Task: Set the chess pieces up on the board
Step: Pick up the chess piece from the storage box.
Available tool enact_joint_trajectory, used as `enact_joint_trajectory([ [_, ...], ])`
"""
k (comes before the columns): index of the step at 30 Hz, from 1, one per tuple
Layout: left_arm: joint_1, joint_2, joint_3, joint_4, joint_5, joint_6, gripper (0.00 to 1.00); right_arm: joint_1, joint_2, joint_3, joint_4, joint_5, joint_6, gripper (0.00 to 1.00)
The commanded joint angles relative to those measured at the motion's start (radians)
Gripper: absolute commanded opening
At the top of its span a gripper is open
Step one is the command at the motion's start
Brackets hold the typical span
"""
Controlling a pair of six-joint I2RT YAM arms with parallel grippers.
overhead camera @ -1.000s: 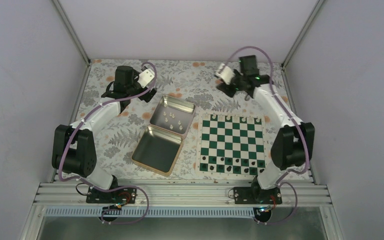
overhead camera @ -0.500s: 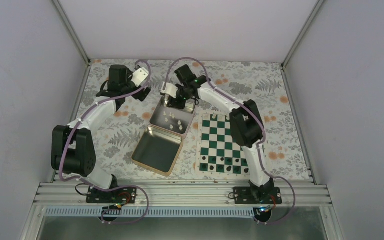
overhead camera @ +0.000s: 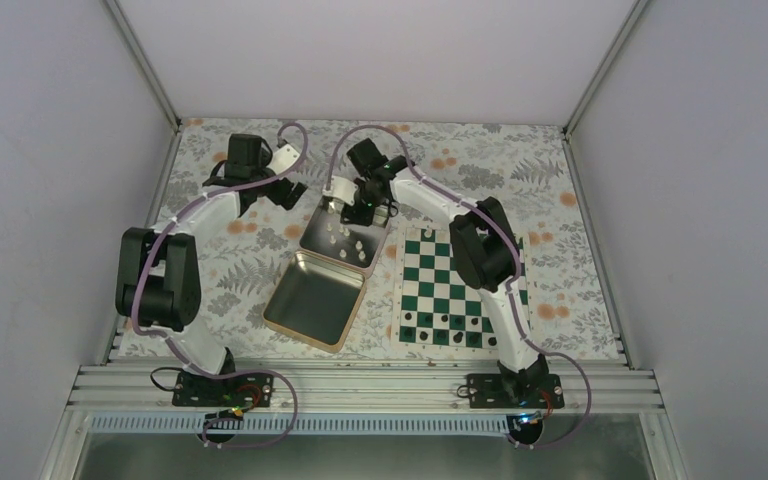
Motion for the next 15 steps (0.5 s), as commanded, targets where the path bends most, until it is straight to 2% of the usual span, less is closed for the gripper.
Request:
enact_joint_trajectory([
  [1,-0.001,0.036,0.04,0.001,0.03,-0.008,1.0,-0.01,-0.04,-0.066,-0.039,0.012,-0.021,0.33],
  [15,-0.002,0.07,0.047,0.006,0.025,-0.009,1.0,-0.016,-0.023,-0.085,-0.036,-0.05,-0.022,0.33],
])
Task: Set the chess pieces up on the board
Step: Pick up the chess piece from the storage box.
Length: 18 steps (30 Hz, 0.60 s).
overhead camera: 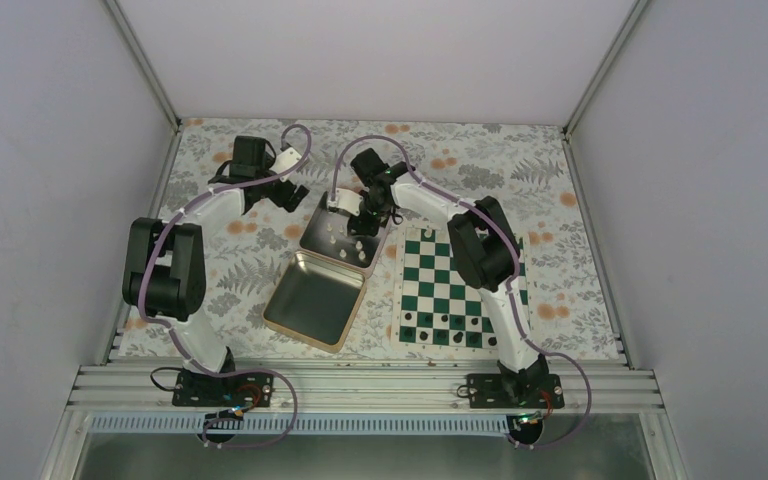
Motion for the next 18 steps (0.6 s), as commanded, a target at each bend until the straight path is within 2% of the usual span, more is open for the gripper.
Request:
enact_joint_trajectory([
  [1,-0.001,0.0,0.023,0.008,0.017,-0.008,1.0,-0.008,-0.019,0.007,0.013,-0.04,-0.007,0.33],
  [18,0.0,-0.024,0.007,0.017,0.014,-0.008,1.0,-0.002,0.053,0.073,0.011,-0.054,-0.004,0.32],
])
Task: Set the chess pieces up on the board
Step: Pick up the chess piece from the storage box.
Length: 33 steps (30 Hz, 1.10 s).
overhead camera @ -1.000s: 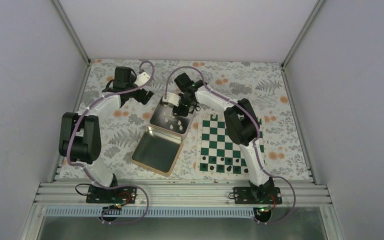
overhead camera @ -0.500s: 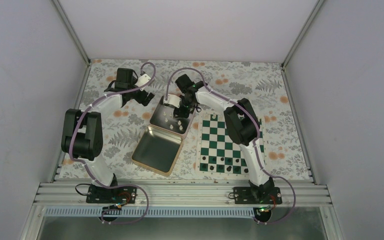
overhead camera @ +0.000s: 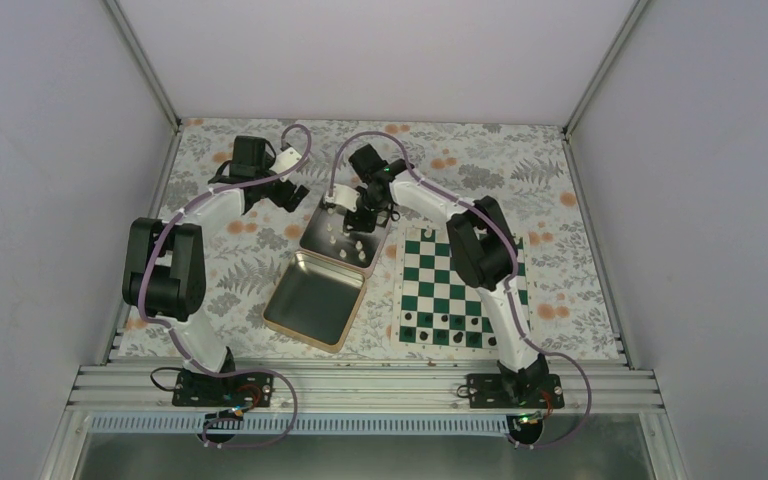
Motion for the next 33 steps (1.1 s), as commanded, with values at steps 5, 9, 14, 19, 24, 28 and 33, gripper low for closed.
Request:
enact_joint_trajectory([
  [5,0.0,-0.025,0.003,0.021,0.014,-0.008,1.0,-0.002,0.051,0.029,0.007,-0.034,-0.007,0.3],
  [9,0.0,-0.026,0.004,0.021,0.014,-0.008,1.0,0.001,0.059,0.037,0.016,-0.032,-0.006,0.27],
  [14,0.0,-0.026,0.004,0.022,0.015,-0.008,1.0,0.001,0.057,0.042,0.018,-0.042,-0.001,0.16],
  [19,0.0,-0.023,0.008,0.018,0.024,-0.011,1.0,0.001,0.015,0.029,0.013,-0.049,-0.002,0.11],
  [24,-0.001,-0.026,0.012,0.016,0.027,-0.013,1.0,-0.004,-0.089,-0.038,0.026,-0.037,0.004,0.09],
  [28,-0.001,-0.024,0.015,0.015,0.028,-0.016,1.0,-0.012,-0.199,-0.11,0.036,-0.017,0.019,0.1],
  [33,-0.003,-0.024,0.018,0.012,0.029,-0.02,1.0,-0.045,-0.323,-0.257,0.055,0.007,0.04,0.1],
])
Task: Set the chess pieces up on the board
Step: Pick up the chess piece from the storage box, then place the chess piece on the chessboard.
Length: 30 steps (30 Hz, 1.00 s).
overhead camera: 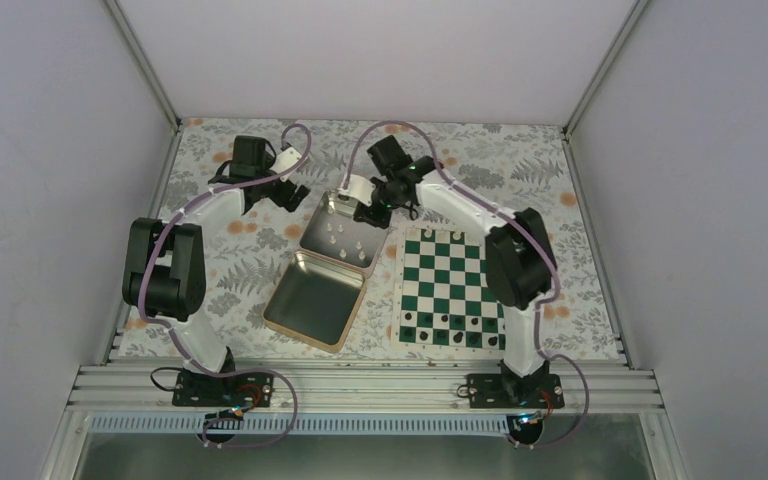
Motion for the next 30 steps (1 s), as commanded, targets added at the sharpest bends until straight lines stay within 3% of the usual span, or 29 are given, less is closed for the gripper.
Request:
enact_joint_trajectory([
  [1,-0.003,-0.023,0.02,0.008,0.018,-0.014,1.0,-0.038,-0.113,-0.117,0.026,0.023,0.03,0.1],
  [9,-0.015,-0.025,0.021,0.006,0.015,-0.016,1.0,-0.119,-0.26,-0.35,0.091,0.036,0.058,0.11],
  [16,-0.026,-0.019,0.023,0.006,0.01,-0.016,1.0,-0.181,-0.293,-0.48,0.152,0.01,0.058,0.11],
  [30,-0.036,-0.004,0.031,0.002,0.0,-0.016,1.0,-0.239,-0.251,-0.548,0.216,0.014,0.036,0.11],
])
